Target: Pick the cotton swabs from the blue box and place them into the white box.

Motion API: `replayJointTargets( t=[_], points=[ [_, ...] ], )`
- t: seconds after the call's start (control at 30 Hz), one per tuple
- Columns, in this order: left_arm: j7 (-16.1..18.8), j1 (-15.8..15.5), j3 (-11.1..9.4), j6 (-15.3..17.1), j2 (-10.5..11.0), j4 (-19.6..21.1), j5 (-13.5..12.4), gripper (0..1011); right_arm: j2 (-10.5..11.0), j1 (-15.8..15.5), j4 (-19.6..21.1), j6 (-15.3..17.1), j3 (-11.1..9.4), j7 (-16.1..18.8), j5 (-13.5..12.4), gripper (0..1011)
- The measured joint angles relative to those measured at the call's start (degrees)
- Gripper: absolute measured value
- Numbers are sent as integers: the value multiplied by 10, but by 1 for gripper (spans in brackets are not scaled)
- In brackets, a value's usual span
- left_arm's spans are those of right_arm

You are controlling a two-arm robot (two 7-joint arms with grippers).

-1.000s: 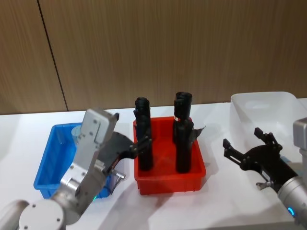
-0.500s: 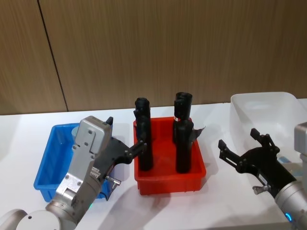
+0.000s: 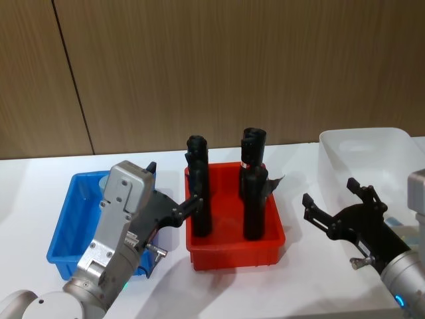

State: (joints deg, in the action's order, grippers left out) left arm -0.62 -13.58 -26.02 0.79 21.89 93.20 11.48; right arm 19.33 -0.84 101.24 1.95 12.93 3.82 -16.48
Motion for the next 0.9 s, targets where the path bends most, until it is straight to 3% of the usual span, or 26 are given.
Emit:
replayJointTargets(
  t=[0.27,0.47,0.9],
  points=[
    [0,0,0,0,0,0,0,1004,-2,11,-11,1,-2,15,-2,1002],
    [0,0,0,0,0,0,0,1004,-6,38,-40,2,-6,50,-5,1002],
    [0,0,0,0,0,0,0,1004,-21,130,-152,-4,-11,171,-6,1001]
  ],
)
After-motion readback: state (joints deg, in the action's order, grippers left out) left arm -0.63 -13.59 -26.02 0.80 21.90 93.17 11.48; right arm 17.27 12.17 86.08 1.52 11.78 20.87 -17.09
